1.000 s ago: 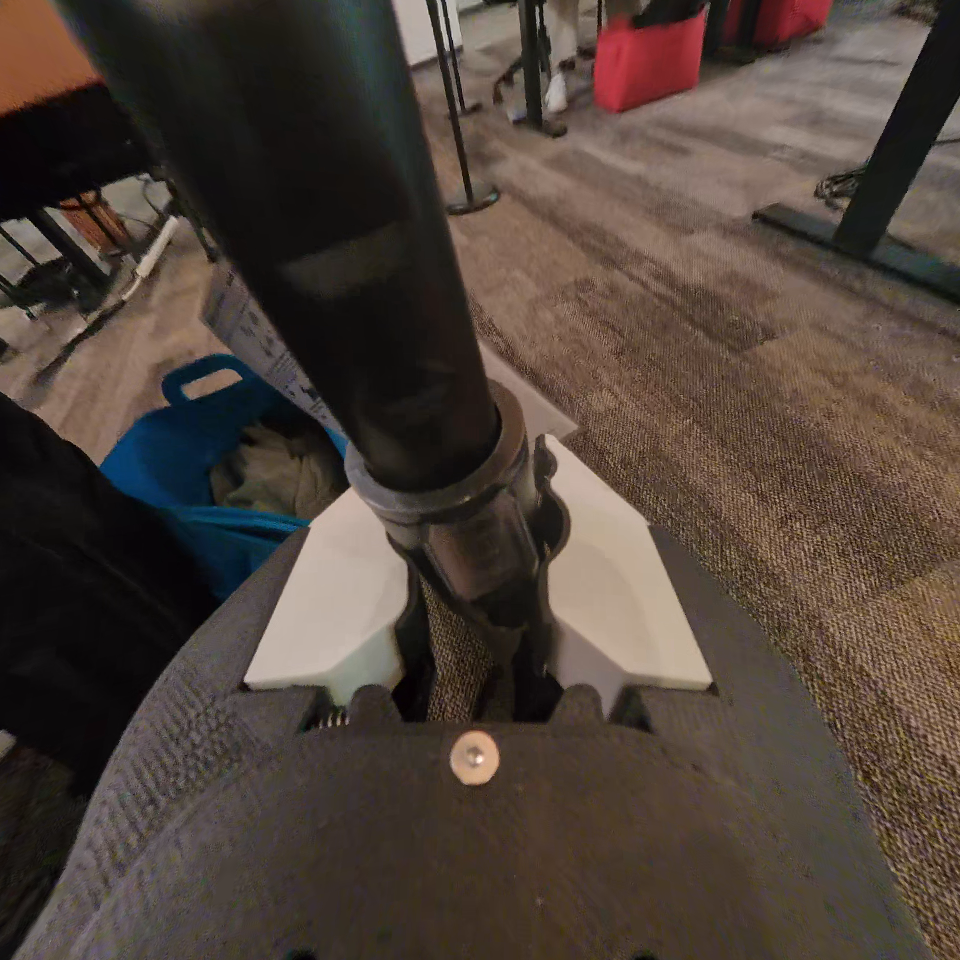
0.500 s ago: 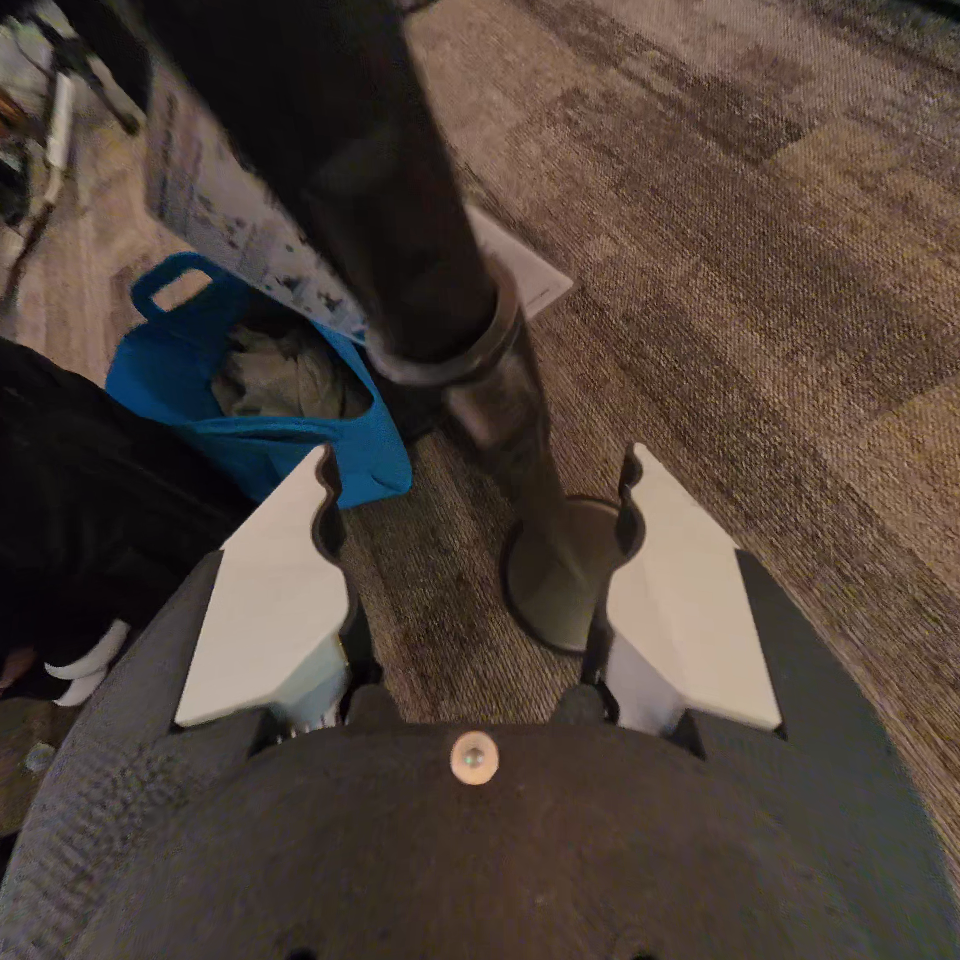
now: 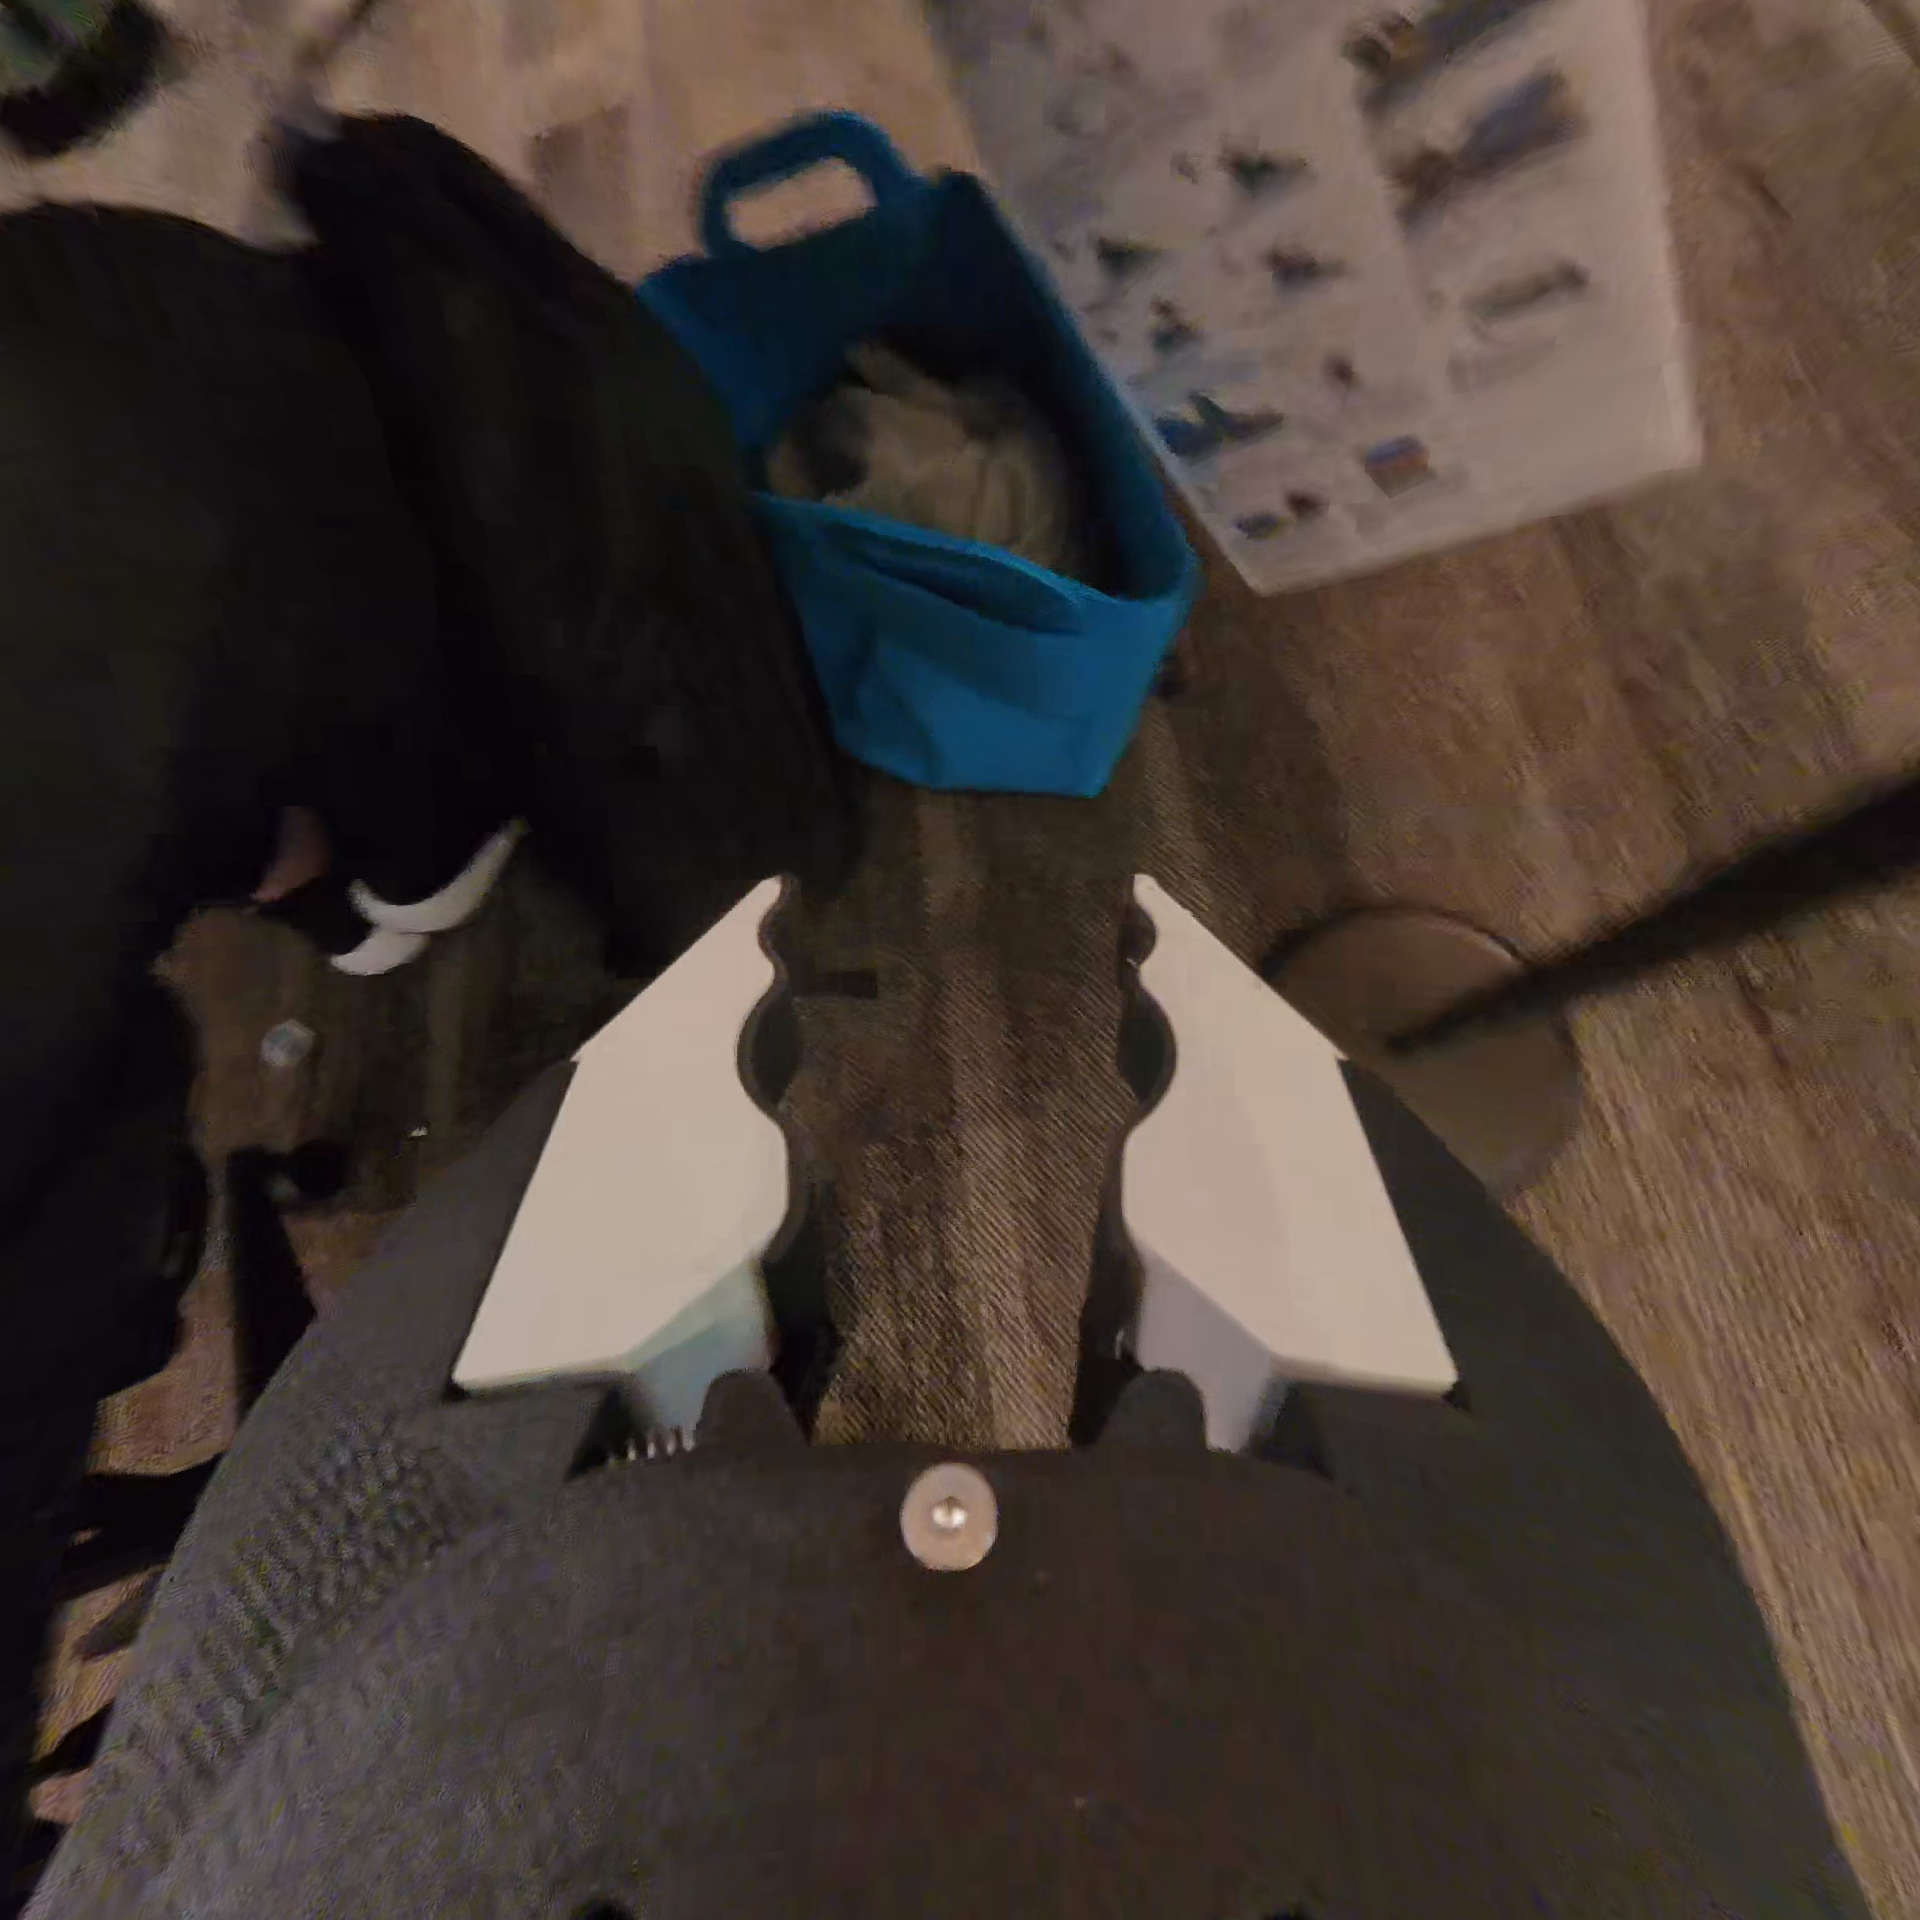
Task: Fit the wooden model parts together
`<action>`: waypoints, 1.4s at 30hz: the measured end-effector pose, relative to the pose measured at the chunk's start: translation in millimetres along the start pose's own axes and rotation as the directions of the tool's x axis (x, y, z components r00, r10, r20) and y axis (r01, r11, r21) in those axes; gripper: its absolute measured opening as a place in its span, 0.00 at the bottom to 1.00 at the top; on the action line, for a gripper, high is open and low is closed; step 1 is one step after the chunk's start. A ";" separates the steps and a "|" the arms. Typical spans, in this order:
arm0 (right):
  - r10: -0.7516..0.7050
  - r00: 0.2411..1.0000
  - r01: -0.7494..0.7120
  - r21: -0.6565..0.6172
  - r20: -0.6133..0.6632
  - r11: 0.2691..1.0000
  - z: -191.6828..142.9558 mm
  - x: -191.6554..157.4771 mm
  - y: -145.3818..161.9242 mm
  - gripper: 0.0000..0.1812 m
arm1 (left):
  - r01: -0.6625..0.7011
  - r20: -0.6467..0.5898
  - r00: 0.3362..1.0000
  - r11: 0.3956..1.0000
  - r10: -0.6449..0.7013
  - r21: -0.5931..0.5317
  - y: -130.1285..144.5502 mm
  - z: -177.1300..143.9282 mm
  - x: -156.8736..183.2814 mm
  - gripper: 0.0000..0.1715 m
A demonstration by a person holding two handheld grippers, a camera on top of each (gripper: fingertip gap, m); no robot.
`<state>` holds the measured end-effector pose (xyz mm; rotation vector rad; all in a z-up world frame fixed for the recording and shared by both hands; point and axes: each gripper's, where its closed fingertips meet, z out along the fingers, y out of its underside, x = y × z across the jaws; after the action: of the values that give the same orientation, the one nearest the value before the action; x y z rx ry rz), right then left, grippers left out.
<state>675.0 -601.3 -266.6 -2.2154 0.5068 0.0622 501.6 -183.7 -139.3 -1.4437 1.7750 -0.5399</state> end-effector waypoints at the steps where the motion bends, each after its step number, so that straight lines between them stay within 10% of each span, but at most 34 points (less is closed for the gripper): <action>1: -0.040 0.998 0.039 0.029 0.058 0.999 4.5 -25.2 -17.8 0.34 | 0.054 -0.017 0.998 0.998 -0.053 0.042 -6.2 -4.2 -1.5 0.20; 4: -0.266 0.942 0.241 0.139 0.203 0.960 19.9 -111.2 -82.1 0.35 | 0.359 -0.207 0.926 0.905 -0.315 0.230 -38.5 -30.4 -5.6 0.19; 10: -0.710 0.663 0.533 0.516 0.238 0.671 30.6 -279.8 -230.7 0.41 | 0.894 -0.777 0.434 0.326 -0.457 0.308 -94.5 -122.3 -25.4 0.19; 13: -0.825 0.541 0.583 0.633 0.166 0.509 35.6 -341.8 -280.3 0.37 | 0.935 -0.860 0.349 0.197 -0.373 0.294 -102.1 -157.7 -25.8 0.19; 17: -0.846 0.506 0.544 0.698 0.170 0.466 46.9 -399.0 -318.2 0.27 | 0.950 -0.899 0.312 0.072 -0.307 0.305 -102.0 -191.0 -28.2 0.19; 42: -0.812 0.482 0.430 0.718 0.329 0.547 74.0 -490.3 -345.0 0.03 | 0.936 -0.924 0.258 -0.163 -0.284 0.311 -58.3 -224.5 -46.5 0.19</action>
<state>365.3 -185.7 43.7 -1.5056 -0.6935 0.2230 366.5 -186.6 55.0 -1.1718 0.2717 -2.4362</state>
